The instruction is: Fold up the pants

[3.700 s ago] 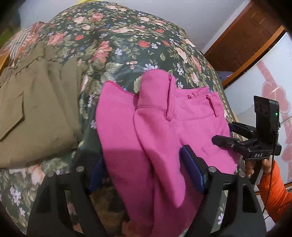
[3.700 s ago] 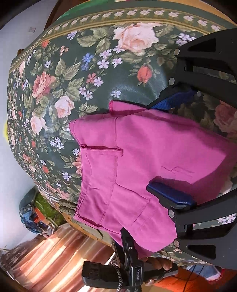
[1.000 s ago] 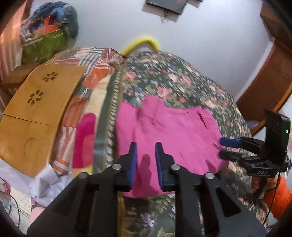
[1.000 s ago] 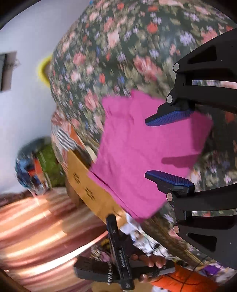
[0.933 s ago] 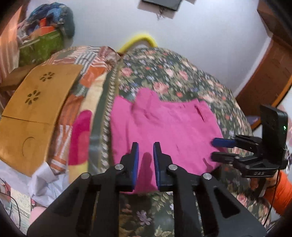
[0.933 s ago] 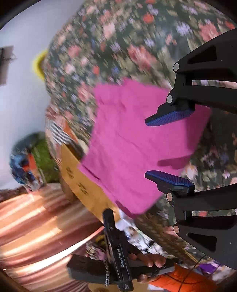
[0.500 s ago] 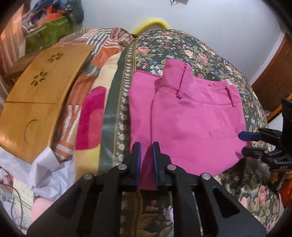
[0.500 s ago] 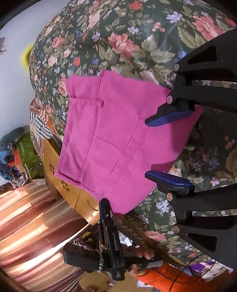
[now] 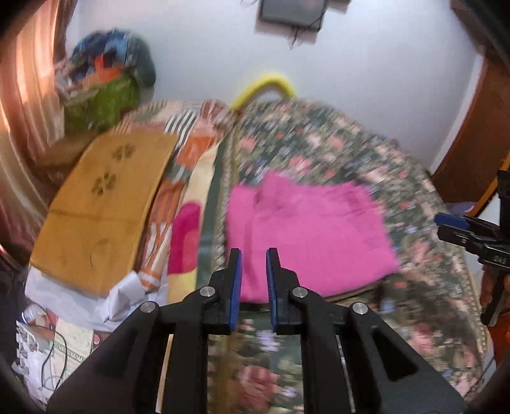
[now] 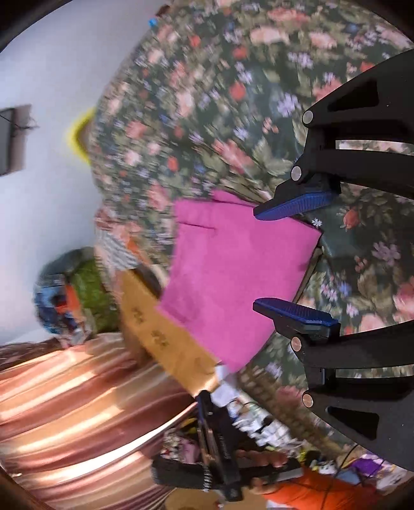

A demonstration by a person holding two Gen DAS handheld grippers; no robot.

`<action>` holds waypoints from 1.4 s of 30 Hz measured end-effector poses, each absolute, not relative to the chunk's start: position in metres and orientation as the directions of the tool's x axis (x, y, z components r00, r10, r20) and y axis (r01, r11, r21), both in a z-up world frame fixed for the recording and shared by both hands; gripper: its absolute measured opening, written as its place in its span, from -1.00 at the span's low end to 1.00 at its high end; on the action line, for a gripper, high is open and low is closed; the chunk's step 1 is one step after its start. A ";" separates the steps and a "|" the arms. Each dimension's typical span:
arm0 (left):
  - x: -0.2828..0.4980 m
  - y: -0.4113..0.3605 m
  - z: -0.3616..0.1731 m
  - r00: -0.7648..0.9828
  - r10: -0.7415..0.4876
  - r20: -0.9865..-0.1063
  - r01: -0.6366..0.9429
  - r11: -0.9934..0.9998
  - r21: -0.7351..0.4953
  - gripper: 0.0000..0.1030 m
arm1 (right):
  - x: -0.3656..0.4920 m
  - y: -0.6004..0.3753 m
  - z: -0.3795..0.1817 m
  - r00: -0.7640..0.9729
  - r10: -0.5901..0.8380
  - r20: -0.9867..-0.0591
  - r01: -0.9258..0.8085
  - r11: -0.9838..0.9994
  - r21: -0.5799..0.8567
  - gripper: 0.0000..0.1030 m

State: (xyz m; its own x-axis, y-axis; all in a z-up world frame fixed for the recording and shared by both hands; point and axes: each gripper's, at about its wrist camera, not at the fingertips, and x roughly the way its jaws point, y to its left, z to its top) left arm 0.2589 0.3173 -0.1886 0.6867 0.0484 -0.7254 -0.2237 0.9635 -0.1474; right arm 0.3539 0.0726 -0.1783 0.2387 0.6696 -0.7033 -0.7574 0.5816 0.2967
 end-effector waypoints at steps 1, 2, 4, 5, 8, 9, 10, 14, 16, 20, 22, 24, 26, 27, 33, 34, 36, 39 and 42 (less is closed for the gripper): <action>0.251 0.306 -0.173 0.713 0.042 -0.700 -0.206 0.967 -0.152 -0.75 | 0.349 0.067 -0.165 0.260 0.683 -0.682 -0.758 0.583 0.294 -0.09; 0.244 0.297 -0.159 0.735 0.036 -0.677 -0.191 0.969 -0.155 -0.75 | 0.343 0.061 -0.152 0.283 0.693 -0.663 -0.760 0.584 0.286 -0.09; 0.226 0.276 -0.130 0.777 0.033 -0.629 -0.160 0.976 -0.146 -0.75 | 0.330 0.051 -0.128 0.321 0.711 -0.625 -0.765 0.584 0.272 -0.09; 0.215 0.264 -0.113 0.799 0.036 -0.600 -0.146 0.980 -0.136 -0.75 | 0.321 0.045 -0.113 0.343 0.722 -0.601 -0.769 0.583 0.261 -0.09; 0.184 0.233 -0.072 0.854 0.052 -0.518 -0.127 0.986 -0.110 -0.75 | 0.292 0.030 -0.074 0.385 0.743 -0.547 -0.793 0.570 0.216 -0.09; 0.177 0.226 -0.063 0.865 0.053 -0.499 -0.123 0.986 -0.109 -0.75 | 0.282 0.025 -0.063 0.398 0.752 -0.525 -0.799 0.565 0.204 -0.09; 0.165 0.216 -0.050 0.883 0.053 -0.467 -0.117 0.987 -0.109 -0.75 | 0.268 0.018 -0.047 0.415 0.764 -0.494 -0.806 0.560 0.190 -0.09; 0.120 0.181 -0.010 0.936 0.077 -0.344 -0.116 0.989 -0.093 -0.56 | 0.224 -0.002 -0.006 0.466 0.791 -0.398 -0.823 0.552 0.133 -0.09; 0.097 0.165 0.004 0.953 0.097 -0.288 -0.124 0.989 -0.075 -0.46 | 0.199 -0.012 0.011 0.490 0.801 -0.343 -0.828 0.551 0.106 -0.09; 0.060 0.139 0.016 0.971 0.122 -0.204 -0.136 0.989 -0.053 -0.11 | 0.163 -0.027 0.026 0.518 0.814 -0.263 -0.828 0.554 0.083 0.06; 0.044 0.130 0.019 0.976 0.128 -0.176 -0.139 0.989 -0.051 -0.07 | 0.148 -0.032 0.028 0.535 0.813 -0.230 -0.824 0.562 0.072 0.08; 0.032 0.124 0.018 0.978 0.129 -0.164 -0.140 0.989 -0.054 0.01 | 0.137 -0.035 0.029 0.553 0.808 -0.204 -0.817 0.574 0.057 0.15; 0.020 0.118 0.017 0.979 0.139 -0.151 -0.147 0.988 -0.045 0.11 | 0.126 -0.039 0.029 0.569 0.802 -0.182 -0.809 0.586 0.053 0.33; 0.017 0.116 0.016 0.978 0.147 -0.146 -0.154 0.987 -0.039 0.15 | 0.123 -0.040 0.028 0.575 0.800 -0.172 -0.805 0.590 0.053 0.36; -0.002 0.105 0.007 0.975 0.175 -0.138 -0.180 0.983 -0.028 0.57 | 0.104 -0.042 0.023 0.618 0.772 -0.146 -0.775 0.630 0.049 0.64; -0.005 0.105 0.005 0.974 0.181 -0.136 -0.186 0.982 -0.029 0.63 | 0.102 -0.042 0.022 0.624 0.768 -0.146 -0.770 0.636 0.048 0.70; -0.011 0.103 0.003 0.972 0.194 -0.132 -0.199 0.979 -0.032 0.76 | 0.099 -0.042 0.021 0.630 0.763 -0.145 -0.764 0.642 0.058 0.84; -0.018 0.106 0.000 0.972 0.199 -0.127 -0.208 0.976 -0.062 0.94 | 0.095 -0.043 0.019 0.639 0.756 -0.143 -0.757 0.651 0.062 0.98; -0.024 0.105 -0.001 0.970 0.211 -0.120 -0.220 0.974 -0.061 0.95 | 0.090 -0.046 0.018 0.654 0.744 -0.139 -0.745 0.665 0.052 0.99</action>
State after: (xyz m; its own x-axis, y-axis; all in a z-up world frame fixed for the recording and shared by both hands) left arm -0.0239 0.1053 -0.0014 0.9700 0.2115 -0.1197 -0.2198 0.9736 -0.0609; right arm 0.0900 -0.0460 0.0175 0.6537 0.7439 -0.1388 -0.7454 0.6646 0.0521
